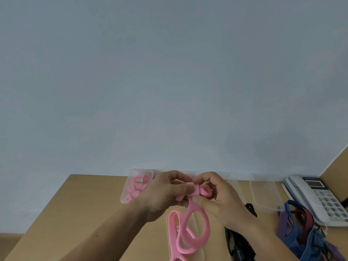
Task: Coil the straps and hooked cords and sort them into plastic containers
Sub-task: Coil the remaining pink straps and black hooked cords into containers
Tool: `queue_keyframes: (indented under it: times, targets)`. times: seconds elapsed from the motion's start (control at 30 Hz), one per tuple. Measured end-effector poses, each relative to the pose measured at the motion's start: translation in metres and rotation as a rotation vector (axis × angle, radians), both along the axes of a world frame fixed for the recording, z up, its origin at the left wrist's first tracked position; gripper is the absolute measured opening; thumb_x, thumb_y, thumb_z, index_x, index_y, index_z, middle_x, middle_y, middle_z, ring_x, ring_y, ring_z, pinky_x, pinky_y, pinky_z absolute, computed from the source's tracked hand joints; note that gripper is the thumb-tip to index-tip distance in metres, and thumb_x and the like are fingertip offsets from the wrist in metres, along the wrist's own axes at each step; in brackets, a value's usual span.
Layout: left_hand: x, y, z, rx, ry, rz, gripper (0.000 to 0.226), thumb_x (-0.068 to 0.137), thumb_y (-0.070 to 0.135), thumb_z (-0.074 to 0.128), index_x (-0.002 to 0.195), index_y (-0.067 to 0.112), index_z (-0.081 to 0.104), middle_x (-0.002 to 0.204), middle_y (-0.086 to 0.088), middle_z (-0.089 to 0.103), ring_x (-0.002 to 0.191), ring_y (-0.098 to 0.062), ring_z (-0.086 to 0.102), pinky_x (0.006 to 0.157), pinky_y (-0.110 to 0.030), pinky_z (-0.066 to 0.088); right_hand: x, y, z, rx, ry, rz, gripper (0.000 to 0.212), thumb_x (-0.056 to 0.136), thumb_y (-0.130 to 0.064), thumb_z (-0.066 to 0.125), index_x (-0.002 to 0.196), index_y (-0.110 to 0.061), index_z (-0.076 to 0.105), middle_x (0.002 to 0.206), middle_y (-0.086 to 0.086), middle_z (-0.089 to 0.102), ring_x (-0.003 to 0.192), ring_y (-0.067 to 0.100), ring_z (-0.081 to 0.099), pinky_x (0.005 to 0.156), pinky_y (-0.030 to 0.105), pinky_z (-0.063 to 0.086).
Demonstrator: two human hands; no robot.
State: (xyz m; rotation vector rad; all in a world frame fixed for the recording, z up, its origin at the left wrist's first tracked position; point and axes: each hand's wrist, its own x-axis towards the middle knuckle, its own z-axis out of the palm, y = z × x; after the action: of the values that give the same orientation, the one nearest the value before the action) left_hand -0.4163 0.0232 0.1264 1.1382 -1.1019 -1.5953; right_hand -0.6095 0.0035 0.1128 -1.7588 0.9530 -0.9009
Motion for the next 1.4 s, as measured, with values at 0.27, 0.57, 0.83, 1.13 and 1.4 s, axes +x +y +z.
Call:
queue_keyframes:
  times: [0.27, 0.57, 0.83, 1.13, 1.4]
  targets:
    - [-0.003, 0.000, -0.004, -0.158, -0.075, 0.067, 0.039, 0.075, 0.005, 0.084, 0.108, 0.007, 0.063, 0.093, -0.007, 0.070, 0.082, -0.022, 0.069, 0.078, -0.032, 0.057, 0.001, -0.005, 0.006, 0.155, -0.068, -0.008, 0.033, 0.081, -0.045, 0.070, 0.101, -0.018, 0.068, 0.080, -0.002, 0.072, 0.068, 0.012, 0.067, 0.063, 0.027, 0.054]
    - [0.000, -0.001, 0.001, -0.145, -0.165, -0.119, 0.037, 0.083, 0.022, 0.081, 0.113, 0.006, 0.067, 0.105, -0.021, 0.073, 0.099, -0.037, 0.070, 0.095, -0.045, 0.055, 0.000, -0.006, 0.005, 0.207, -0.207, 0.001, 0.022, 0.083, -0.021, 0.076, 0.100, -0.010, 0.066, 0.083, 0.010, 0.072, 0.066, 0.022, 0.068, 0.060, 0.030, 0.054]
    - [0.003, -0.005, 0.003, 0.018, -0.151, -0.185, 0.036, 0.079, 0.003, 0.077, 0.110, -0.012, 0.063, 0.092, -0.017, 0.069, 0.081, -0.030, 0.069, 0.075, -0.035, 0.055, 0.000, -0.009, 0.003, 0.092, -0.133, 0.026, 0.026, 0.078, -0.014, 0.074, 0.094, -0.032, 0.065, 0.089, -0.003, 0.071, 0.079, 0.015, 0.070, 0.072, 0.024, 0.054]
    - [0.005, -0.008, 0.002, 0.039, -0.017, -0.216, 0.025, 0.085, 0.024, 0.073, 0.104, 0.008, 0.075, 0.093, -0.011, 0.070, 0.077, -0.021, 0.067, 0.071, -0.028, 0.054, 0.001, -0.008, 0.000, 0.085, -0.117, 0.049, 0.031, 0.072, -0.015, 0.077, 0.095, -0.033, 0.064, 0.092, 0.007, 0.070, 0.089, 0.033, 0.067, 0.086, 0.048, 0.056]
    - [0.006, -0.011, -0.003, -0.121, -0.175, -0.078, 0.038, 0.071, 0.001, 0.081, 0.104, 0.005, 0.063, 0.090, -0.008, 0.068, 0.079, -0.019, 0.065, 0.074, -0.028, 0.053, -0.002, -0.013, 0.003, 0.226, -0.156, -0.007, 0.044, 0.065, -0.042, 0.079, 0.104, -0.027, 0.069, 0.100, -0.004, 0.072, 0.096, 0.020, 0.070, 0.078, 0.031, 0.057]
